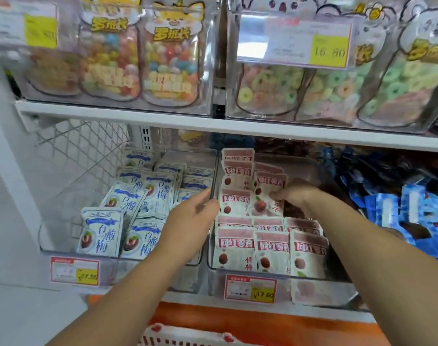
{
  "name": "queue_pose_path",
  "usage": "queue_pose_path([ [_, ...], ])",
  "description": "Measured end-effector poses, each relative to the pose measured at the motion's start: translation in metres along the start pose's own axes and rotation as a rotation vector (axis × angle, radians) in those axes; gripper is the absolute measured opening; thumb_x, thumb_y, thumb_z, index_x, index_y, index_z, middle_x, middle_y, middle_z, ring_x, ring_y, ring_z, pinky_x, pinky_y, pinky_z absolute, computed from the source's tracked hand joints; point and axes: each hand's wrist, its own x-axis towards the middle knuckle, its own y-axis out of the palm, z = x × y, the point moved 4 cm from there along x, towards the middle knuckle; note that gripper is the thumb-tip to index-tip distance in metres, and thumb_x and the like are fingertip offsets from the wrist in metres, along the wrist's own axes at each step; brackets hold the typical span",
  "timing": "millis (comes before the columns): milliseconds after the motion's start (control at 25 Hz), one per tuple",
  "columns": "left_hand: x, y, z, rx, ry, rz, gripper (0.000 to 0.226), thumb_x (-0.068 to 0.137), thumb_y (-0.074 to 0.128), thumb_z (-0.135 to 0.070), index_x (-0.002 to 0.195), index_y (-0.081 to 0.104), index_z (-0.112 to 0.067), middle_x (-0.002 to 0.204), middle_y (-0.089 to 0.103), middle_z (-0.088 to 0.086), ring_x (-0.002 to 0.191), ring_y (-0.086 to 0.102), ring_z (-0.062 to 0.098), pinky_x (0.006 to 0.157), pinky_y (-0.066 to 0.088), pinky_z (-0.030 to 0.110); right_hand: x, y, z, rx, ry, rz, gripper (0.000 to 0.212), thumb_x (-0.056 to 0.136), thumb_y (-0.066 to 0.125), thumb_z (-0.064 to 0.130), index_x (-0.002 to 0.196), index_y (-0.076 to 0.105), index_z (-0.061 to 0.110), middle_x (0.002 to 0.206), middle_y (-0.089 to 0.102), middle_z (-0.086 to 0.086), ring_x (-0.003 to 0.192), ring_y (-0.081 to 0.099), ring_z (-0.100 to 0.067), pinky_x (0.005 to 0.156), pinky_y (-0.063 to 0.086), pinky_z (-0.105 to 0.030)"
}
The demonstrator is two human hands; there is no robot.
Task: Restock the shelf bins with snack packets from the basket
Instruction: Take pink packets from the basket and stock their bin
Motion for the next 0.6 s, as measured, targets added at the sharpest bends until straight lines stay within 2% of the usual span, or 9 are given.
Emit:
queue_pose_path([
  [120,-0.003,0.001,-0.002,-0.030,0.005,0.005,0.046,0.096,0.048,-0.041,0.141,0.048,-0.034,0.139,0.052,-0.018,0.118,0.049,-0.001,0.096,0.034,0.022,0.001,-0.004,0.004,-0.120,-0.005,0.044,0.038,0.086,0.072,0.026,0.118,0.060,0.009,0.121,0.063,-0.001,0.105,0.057,-0.022,0.091,0.043,-0.032],
  [240,-0.001,0.000,-0.001,-0.025,-0.006,0.004,0.046,0.094,0.048,-0.043,0.140,0.049,-0.037,0.136,0.055,-0.020,0.115,0.050,-0.002,0.093,0.036,0.022,0.000,0.001,0.009,-0.278,-0.011,0.052,0.042,0.088,0.070,0.031,0.124,0.058,0.012,0.128,0.061,-0.007,0.111,0.058,-0.025,0.087,0.043,-0.031],
  [320,-0.001,0.001,0.001,-0.019,-0.010,0.014,0.046,0.093,0.048,-0.046,0.138,0.050,-0.039,0.134,0.057,-0.020,0.118,0.052,-0.001,0.098,0.040,0.025,-0.005,0.005,0.012,-0.286,-0.017,0.026,0.047,0.086,0.073,0.029,0.126,0.055,0.011,0.132,0.059,-0.008,0.115,0.057,-0.027,0.086,0.042,-0.030],
  [400,-0.002,0.002,0.003,-0.016,-0.013,0.028,0.046,0.092,0.048,-0.048,0.137,0.050,-0.041,0.132,0.058,-0.019,0.118,0.054,0.000,0.102,0.043,0.029,-0.005,0.001,0.013,-0.148,0.001,-0.018,0.054,0.086,0.072,0.032,0.130,0.051,0.009,0.133,0.056,-0.008,0.118,0.055,-0.029,0.083,0.040,-0.030],
  [520,-0.002,0.003,0.002,-0.019,-0.013,0.027,0.045,0.092,0.048,-0.047,0.137,0.050,-0.040,0.130,0.060,-0.018,0.117,0.055,0.000,0.103,0.044,0.031,0.004,-0.006,0.009,0.127,0.051,-0.115,0.055,0.098,0.051,0.045,0.135,0.048,0.005,0.137,0.052,-0.013,0.107,0.051,-0.027,0.082,0.036,-0.031],
  [600,-0.002,0.003,0.002,-0.019,-0.016,0.031,0.045,0.092,0.048,-0.048,0.137,0.050,-0.041,0.129,0.061,-0.018,0.116,0.056,0.000,0.103,0.044,0.032,0.012,-0.004,0.002,0.221,0.086,-0.165,0.058,0.101,0.041,0.048,0.137,0.046,0.003,0.134,0.053,-0.014,0.112,0.051,-0.029,0.085,0.037,-0.033],
])
